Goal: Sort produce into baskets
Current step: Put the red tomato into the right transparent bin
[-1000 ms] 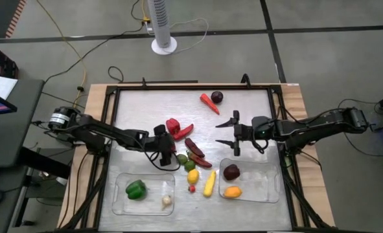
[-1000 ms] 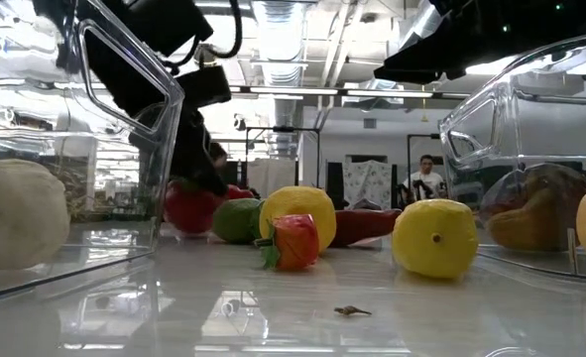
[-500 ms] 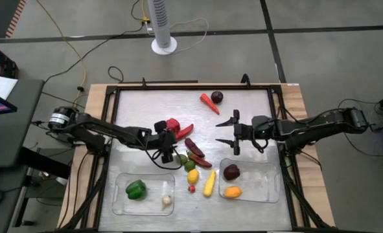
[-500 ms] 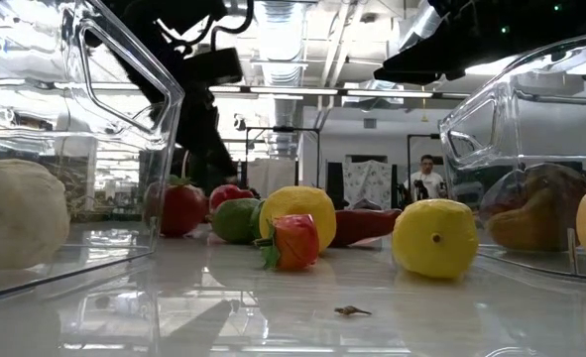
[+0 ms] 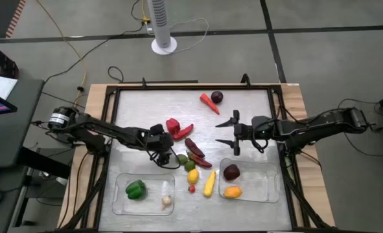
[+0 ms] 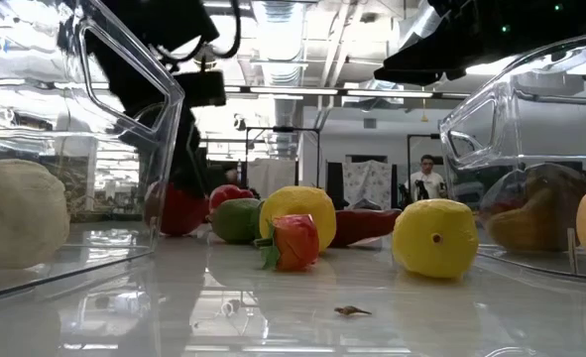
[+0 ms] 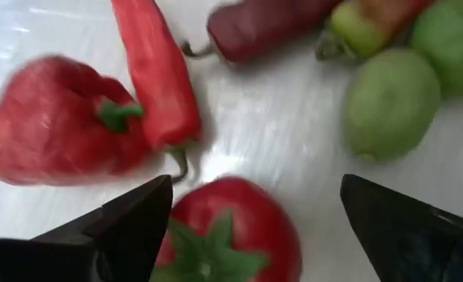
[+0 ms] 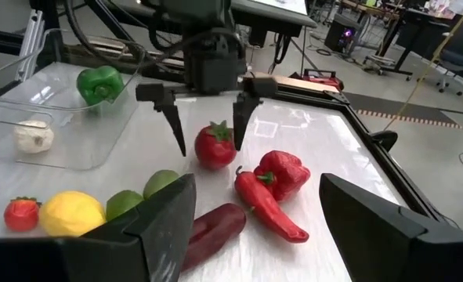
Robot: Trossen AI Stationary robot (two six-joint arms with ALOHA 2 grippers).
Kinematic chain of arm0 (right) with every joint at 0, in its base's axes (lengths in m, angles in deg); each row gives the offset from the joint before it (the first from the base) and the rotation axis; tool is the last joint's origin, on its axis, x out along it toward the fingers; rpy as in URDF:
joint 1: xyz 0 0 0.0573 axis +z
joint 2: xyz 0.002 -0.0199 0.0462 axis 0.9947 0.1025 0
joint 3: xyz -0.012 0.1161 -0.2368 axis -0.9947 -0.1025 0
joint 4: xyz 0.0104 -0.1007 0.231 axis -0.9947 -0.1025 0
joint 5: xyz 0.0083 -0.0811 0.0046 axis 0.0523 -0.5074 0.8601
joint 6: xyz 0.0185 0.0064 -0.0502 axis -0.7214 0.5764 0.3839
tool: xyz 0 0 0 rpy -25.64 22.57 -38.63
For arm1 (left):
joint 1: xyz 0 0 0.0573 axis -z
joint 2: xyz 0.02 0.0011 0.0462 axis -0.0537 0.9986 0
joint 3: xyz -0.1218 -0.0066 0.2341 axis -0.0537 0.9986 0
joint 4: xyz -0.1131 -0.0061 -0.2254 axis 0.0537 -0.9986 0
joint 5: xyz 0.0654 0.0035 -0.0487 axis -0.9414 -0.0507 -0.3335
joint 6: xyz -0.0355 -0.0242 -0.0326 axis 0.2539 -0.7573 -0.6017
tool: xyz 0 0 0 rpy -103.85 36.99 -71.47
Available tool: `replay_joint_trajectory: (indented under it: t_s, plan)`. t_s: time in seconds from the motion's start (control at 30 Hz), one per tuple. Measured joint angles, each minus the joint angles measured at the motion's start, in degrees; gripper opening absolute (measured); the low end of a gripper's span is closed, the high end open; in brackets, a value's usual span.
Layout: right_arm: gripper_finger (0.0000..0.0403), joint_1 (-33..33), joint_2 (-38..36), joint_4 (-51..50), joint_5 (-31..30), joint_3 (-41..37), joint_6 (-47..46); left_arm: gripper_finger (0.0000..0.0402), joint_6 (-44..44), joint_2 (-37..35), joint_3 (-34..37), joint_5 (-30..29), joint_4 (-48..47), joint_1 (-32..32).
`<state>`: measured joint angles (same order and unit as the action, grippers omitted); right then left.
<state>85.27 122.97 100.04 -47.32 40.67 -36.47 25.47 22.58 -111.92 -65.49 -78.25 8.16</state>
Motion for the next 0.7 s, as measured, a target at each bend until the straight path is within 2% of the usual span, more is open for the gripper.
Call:
replay_joint_trajectory:
  t_s: [0.17, 0.3, 0.7]
  plan:
    - [0.0297, 0.0, 0.0, 0.1, 0.0, 0.0, 0.0, 0.0364, 0.3, 0.4, 4.2, -3.3, 1.3, -0.1]
    - [0.0297, -0.1, 0.0, 0.5, 0.0, 0.0, 0.3, 0.0355, 1.7, 0.4, 5.0, -3.3, 2.3, 0.0]
    - [0.0297, -0.1, 0.0, 0.4, 0.2, 0.0, 0.5, 0.0251, 4.9, 0.3, 4.9, -3.9, -2.7, -0.1]
